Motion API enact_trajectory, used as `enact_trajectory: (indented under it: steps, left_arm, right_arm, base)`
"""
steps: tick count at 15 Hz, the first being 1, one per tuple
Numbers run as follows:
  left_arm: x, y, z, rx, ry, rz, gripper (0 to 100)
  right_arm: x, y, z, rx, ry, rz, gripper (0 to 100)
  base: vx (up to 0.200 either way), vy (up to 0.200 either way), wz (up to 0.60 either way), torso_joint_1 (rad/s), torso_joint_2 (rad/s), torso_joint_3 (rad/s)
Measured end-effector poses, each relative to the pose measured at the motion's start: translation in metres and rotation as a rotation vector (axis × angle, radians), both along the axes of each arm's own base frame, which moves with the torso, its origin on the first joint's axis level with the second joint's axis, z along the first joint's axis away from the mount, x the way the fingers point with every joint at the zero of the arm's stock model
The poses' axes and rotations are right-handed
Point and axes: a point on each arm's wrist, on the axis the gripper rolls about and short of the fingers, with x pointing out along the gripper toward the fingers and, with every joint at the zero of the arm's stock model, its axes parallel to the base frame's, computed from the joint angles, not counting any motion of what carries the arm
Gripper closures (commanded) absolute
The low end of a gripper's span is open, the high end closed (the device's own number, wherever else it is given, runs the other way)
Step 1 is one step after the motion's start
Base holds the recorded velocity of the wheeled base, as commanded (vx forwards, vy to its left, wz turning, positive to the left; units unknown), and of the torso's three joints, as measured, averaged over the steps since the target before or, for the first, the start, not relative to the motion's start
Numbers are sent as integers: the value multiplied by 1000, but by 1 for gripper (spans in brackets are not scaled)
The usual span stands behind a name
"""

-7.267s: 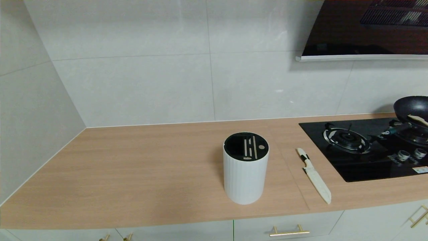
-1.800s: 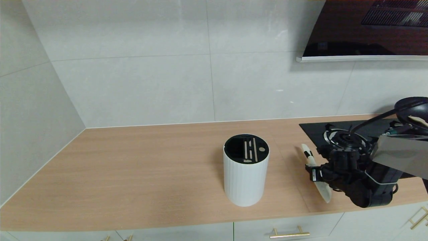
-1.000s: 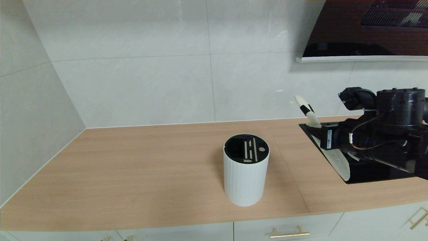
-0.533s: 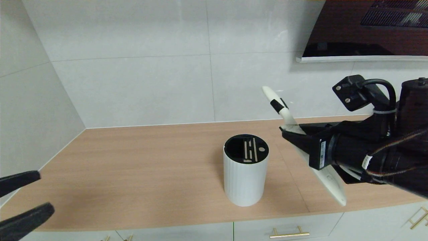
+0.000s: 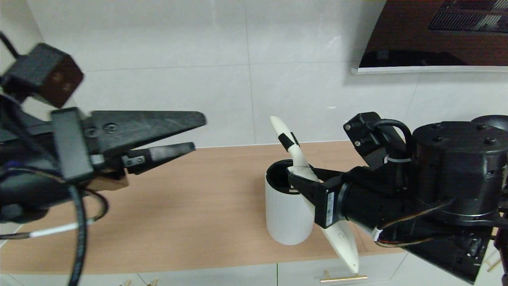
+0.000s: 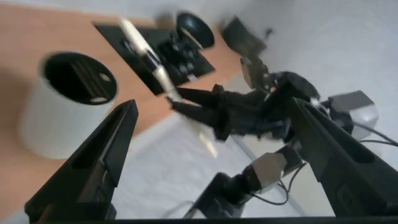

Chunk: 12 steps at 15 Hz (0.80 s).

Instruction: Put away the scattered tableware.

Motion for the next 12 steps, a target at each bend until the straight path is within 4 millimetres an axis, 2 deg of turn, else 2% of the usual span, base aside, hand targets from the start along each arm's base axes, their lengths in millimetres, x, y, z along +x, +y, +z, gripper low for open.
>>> enact_trajectory:
  steps: [2,4,12]
  left_arm:
    - [23,-21,-18,14,96,-5,0]
    - [37,-40,-36,43,169,-25,0]
    - [73,-84,-71,77,174,113,0]
  right_arm:
    - [0,15,-5,40,-27,-5,100]
    - [-1,23,-14,19,-13,3,100]
    - [-9,34,-23,3,10,40,100]
  base:
    - [0,0,0,0,0,0]
    - [0,0,0,0,0,0]
    - [0,0,0,0,0,0]
